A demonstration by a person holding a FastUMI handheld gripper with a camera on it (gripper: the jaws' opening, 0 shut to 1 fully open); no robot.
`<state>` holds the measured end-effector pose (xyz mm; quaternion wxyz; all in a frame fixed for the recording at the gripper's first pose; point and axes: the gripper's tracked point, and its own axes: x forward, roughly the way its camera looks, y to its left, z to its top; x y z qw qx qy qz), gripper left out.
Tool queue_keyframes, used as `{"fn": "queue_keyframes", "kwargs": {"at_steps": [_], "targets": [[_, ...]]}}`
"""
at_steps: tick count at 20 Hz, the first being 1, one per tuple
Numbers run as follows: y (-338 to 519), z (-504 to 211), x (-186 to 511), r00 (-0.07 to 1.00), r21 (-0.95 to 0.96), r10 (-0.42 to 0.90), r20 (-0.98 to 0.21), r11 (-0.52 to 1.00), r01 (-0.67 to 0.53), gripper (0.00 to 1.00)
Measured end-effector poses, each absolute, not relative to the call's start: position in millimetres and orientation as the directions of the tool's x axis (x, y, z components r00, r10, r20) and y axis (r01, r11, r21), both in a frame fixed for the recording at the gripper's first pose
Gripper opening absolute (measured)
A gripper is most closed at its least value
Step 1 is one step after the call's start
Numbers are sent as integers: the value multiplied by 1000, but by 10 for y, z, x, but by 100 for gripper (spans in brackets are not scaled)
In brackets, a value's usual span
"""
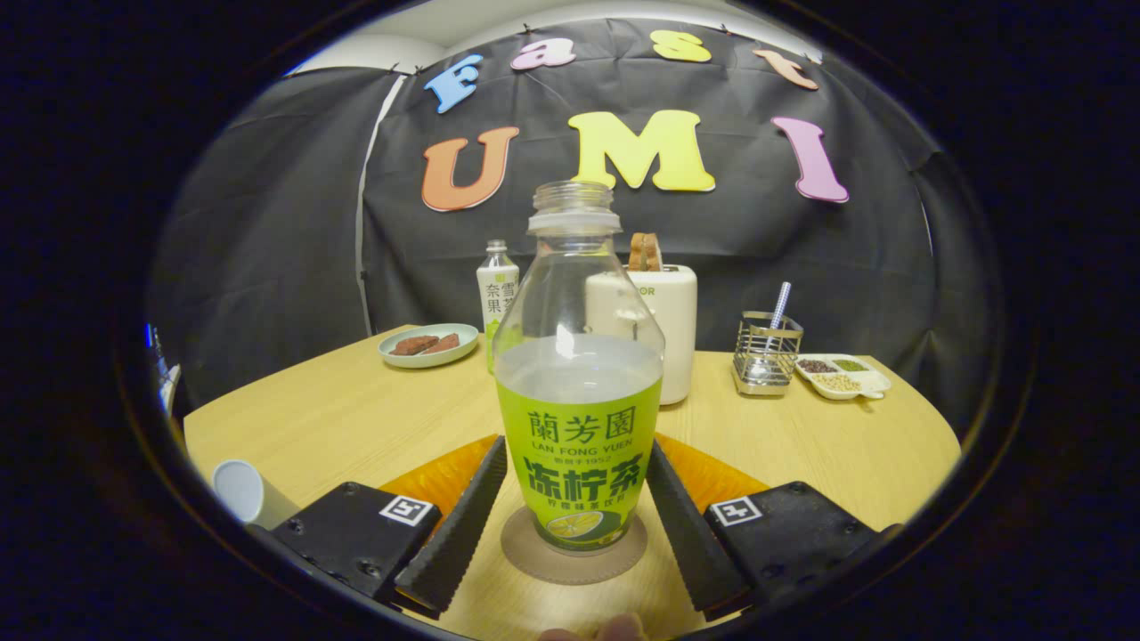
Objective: Take the bottle from table, then pour the juice into the cup, finally place the bottle on the coaster
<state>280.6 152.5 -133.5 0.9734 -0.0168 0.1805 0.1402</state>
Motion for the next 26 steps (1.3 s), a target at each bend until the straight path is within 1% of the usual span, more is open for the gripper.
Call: {"fn": "queue_keyframes", "kwargs": {"at_steps": [4, 8, 14, 17, 22, 26], "targets": [[1489, -1345, 2763, 900, 18, 242, -363, 967, -253, 100], [1394, -1351, 2676, 905, 44, 218, -366, 975, -217, 100], [1294, -1305, 2267, 907, 62, 205, -367, 979, -196, 100], [1258, -1174, 1886, 919, 32, 188, -346, 981, -189, 100], [988, -813, 1077, 964, -57, 52, -260, 996, -69, 100], [859, -549, 396, 979, -56, 11, -201, 998, -23, 100]]}}
